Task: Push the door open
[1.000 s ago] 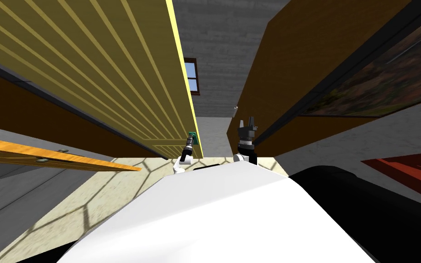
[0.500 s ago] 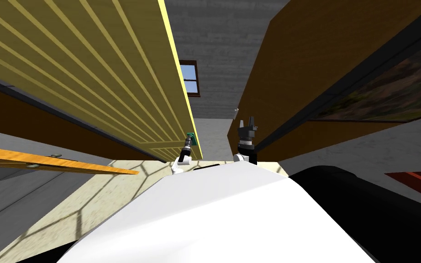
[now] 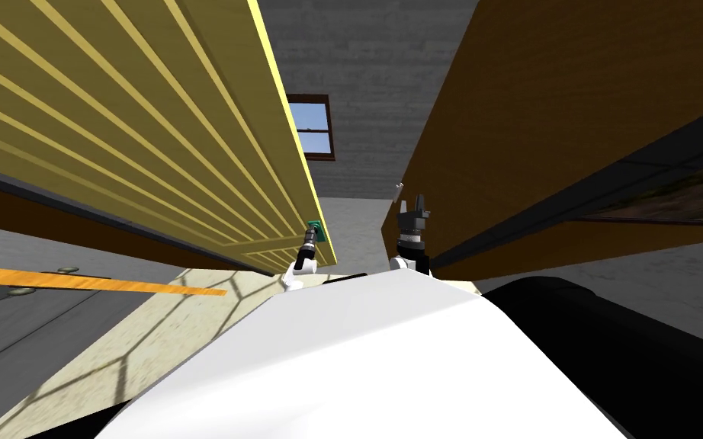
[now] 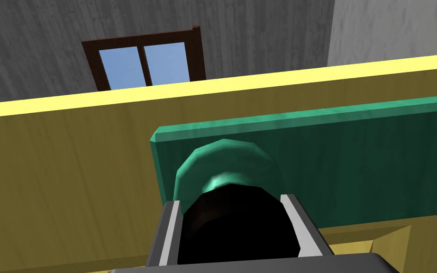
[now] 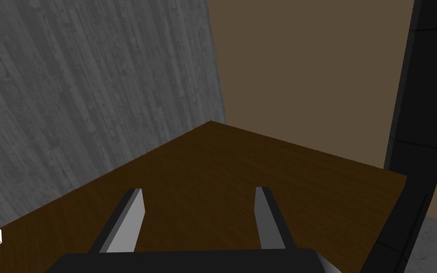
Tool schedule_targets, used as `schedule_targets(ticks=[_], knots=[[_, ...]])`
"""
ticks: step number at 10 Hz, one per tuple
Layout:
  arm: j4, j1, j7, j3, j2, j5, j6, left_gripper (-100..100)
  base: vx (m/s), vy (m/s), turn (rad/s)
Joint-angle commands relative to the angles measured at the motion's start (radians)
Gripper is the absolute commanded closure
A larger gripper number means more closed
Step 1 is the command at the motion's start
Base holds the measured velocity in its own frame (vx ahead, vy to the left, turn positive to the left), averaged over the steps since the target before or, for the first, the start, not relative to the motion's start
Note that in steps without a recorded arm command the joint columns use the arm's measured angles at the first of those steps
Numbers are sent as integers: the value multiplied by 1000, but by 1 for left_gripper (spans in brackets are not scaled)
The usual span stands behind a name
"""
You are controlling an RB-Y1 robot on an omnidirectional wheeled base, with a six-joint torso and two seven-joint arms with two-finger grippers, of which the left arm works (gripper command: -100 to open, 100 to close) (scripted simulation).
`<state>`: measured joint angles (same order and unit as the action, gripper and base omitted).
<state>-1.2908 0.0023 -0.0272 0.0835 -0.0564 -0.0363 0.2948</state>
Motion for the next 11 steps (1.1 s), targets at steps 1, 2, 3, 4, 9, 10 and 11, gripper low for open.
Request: schedule_targets(ticks=[1,2,3,4,9,10,11], knots=[[9,-8,3,-34,-19,-8,6,100,160,-95,64],[10,-9,1,-42,-20,-9,5,100,139,-87,51],[11,-10,0,-49,-20,-10,4,100,107,-73,56],[12,-11,-1,-56,-20,-11,4,100,101,-71,57],[19,-18,-12,-116,-15,-20,-1,100,130,-84,86],[21,-20,-14,-130,-12,-22,-2,100,203,-126,121],[22,-16,-12,-114,-13,-21,-2,-100,-24,-76,50]])
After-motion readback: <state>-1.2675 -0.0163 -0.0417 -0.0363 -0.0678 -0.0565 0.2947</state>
